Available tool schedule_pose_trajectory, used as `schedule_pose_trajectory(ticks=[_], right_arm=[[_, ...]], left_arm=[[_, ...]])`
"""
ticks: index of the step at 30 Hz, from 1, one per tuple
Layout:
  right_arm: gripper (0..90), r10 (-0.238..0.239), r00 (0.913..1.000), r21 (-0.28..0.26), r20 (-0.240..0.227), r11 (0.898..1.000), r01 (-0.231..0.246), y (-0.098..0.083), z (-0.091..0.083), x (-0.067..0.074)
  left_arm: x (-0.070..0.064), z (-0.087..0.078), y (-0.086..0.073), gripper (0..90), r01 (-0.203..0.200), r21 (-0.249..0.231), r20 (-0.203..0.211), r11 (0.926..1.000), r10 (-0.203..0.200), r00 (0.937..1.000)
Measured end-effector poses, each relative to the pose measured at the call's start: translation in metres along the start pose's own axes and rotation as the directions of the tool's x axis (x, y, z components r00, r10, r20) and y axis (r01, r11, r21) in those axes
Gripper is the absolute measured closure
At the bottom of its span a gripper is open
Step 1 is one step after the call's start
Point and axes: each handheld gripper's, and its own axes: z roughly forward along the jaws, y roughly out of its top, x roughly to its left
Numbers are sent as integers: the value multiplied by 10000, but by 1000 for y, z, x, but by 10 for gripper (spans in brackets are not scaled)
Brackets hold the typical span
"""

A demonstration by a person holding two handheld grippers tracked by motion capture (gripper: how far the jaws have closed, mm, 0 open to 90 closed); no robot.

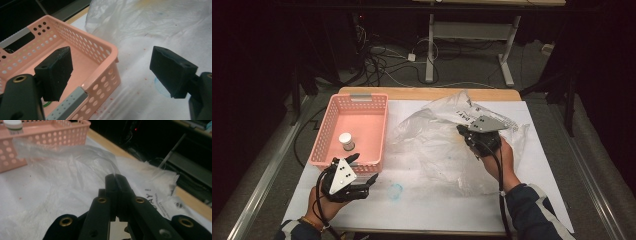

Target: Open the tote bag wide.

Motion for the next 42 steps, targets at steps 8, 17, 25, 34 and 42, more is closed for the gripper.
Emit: schedule_pose_trajectory(ticks=[8, 17, 25, 34, 42], right_arm=[[900, 3, 9983, -890, 586, 9960, 49, 20, -14, -2], [900, 216, 9947, -1545, 1003, 9880, -59, 26, -21, -6], [900, 173, 9944, -1791, 1043, 9838, 17, 26, -26, -6], [900, 224, 9958, -1813, 884, 9834, -60, 24, -28, -8], [900, 221, 9958, -1927, 885, 9813, -46, 23, -32, -11]], left_arm=[[8, -4, 1, 180, 236, -40, -223, 9997, -237, 9995], [26, -10, 3, 180, 486, 51, -548, 9988, -482, 9973], [54, -11, 16, 180, 794, 665, -861, 9946, -736, 9936], [79, 18, 32, 176, 449, 1673, -844, 9849, -310, 9959], [108, 48, 30, 192, 921, 3038, -850, 9483, -693, 9940]])
